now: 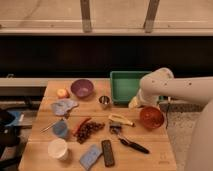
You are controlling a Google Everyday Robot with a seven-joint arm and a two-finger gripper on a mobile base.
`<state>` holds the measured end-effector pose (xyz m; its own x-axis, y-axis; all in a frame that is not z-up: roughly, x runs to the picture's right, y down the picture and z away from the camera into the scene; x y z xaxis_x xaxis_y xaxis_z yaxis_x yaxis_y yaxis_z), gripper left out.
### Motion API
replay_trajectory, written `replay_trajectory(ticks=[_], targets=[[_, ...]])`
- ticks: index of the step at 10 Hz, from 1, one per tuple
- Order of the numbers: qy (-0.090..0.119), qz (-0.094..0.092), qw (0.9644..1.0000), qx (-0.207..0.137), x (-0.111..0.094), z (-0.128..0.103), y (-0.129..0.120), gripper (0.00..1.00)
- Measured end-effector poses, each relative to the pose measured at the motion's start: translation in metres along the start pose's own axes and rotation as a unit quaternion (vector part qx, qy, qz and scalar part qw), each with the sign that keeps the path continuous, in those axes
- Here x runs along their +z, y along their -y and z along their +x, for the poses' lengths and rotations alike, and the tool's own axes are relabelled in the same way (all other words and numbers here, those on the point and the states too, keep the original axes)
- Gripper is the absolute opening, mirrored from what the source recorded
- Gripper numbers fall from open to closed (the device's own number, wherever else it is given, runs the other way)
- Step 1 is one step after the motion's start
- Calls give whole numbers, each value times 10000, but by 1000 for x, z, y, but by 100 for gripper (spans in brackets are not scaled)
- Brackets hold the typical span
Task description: Place grapes in paper cup
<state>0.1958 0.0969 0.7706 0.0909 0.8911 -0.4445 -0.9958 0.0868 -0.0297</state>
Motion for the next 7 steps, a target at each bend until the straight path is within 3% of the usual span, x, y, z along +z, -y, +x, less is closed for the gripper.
replay_trajectory(ticks=[3, 4, 7], targets=[[103, -106, 9971, -748, -12, 16, -82, 80], [114, -130, 9961, -863, -14, 21, -94, 80], [114, -131, 9961, -859, -14, 21, -93, 80]])
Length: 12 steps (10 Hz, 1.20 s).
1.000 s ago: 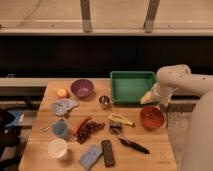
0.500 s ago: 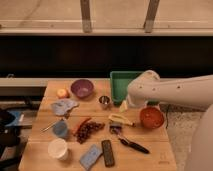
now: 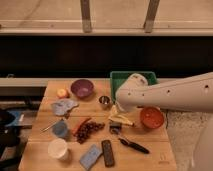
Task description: Place grapes in paper cup
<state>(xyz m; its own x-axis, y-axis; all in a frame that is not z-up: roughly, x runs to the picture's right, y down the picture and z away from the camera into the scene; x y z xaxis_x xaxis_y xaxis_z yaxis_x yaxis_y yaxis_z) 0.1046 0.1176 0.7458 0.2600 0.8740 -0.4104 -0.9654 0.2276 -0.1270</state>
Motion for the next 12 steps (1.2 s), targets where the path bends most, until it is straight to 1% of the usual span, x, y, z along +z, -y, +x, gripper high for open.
replay_trajectory(ticks=[2, 3, 5, 6, 7, 8, 9, 11, 12], targets=[[-27, -28, 10000, -13, 2, -1, -3, 80], [-111, -26, 9999, -54, 6, 1, -5, 80], [-227, -51, 9994, -266, 17, -10, -28, 80], [-357, -36, 9987, -348, 23, -19, -43, 80], [-577, -9, 9975, -402, 29, -26, -60, 80], [-837, 14, 9954, -468, 34, -32, -76, 80], [-1058, 28, 9931, -502, 38, -35, -87, 80], [-1322, 1, 9895, -578, 43, -36, -101, 80], [-1406, -61, 9881, -626, 43, -35, -109, 80]])
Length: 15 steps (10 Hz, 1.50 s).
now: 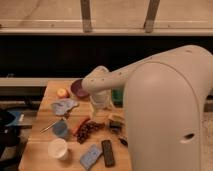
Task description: Place grapes in paper cup
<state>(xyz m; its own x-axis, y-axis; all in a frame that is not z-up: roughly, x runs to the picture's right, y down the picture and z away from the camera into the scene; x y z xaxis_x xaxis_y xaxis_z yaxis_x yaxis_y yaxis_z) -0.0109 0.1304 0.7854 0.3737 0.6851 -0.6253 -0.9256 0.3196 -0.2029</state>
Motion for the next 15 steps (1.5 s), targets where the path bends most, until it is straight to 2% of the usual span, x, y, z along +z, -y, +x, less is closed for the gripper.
replay_trajectory(ticks=[1, 3, 5, 7, 11, 15], targets=[[-57, -87, 9999, -72, 1, 1, -7, 80], [-123, -416, 9987, -268, 1, 6, -23, 80], [-144, -810, 9954, -486, 2, 12, -41, 80], [-188, -1088, 9915, -690, 7, 20, -57, 80], [-419, -1202, 9867, -1008, 34, 25, -83, 80], [-549, -1238, 9834, -1205, 58, 17, -94, 80]])
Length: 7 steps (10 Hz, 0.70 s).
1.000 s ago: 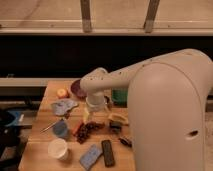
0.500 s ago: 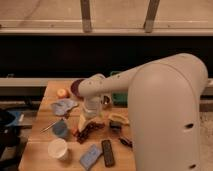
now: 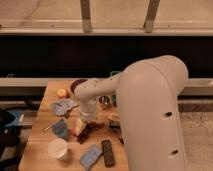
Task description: Place grapes in paper cup
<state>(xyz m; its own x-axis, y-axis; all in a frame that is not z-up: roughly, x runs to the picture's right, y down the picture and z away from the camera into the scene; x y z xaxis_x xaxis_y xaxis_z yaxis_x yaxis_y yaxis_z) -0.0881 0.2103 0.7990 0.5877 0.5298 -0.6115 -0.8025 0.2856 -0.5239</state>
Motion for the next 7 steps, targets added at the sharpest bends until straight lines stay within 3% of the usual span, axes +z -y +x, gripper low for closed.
replay_trajectory(ticks=[2, 7], targets=[[-54, -48, 9999, -118, 11, -3, -1, 75], [34, 10, 9998, -176, 15, -1, 9, 26]])
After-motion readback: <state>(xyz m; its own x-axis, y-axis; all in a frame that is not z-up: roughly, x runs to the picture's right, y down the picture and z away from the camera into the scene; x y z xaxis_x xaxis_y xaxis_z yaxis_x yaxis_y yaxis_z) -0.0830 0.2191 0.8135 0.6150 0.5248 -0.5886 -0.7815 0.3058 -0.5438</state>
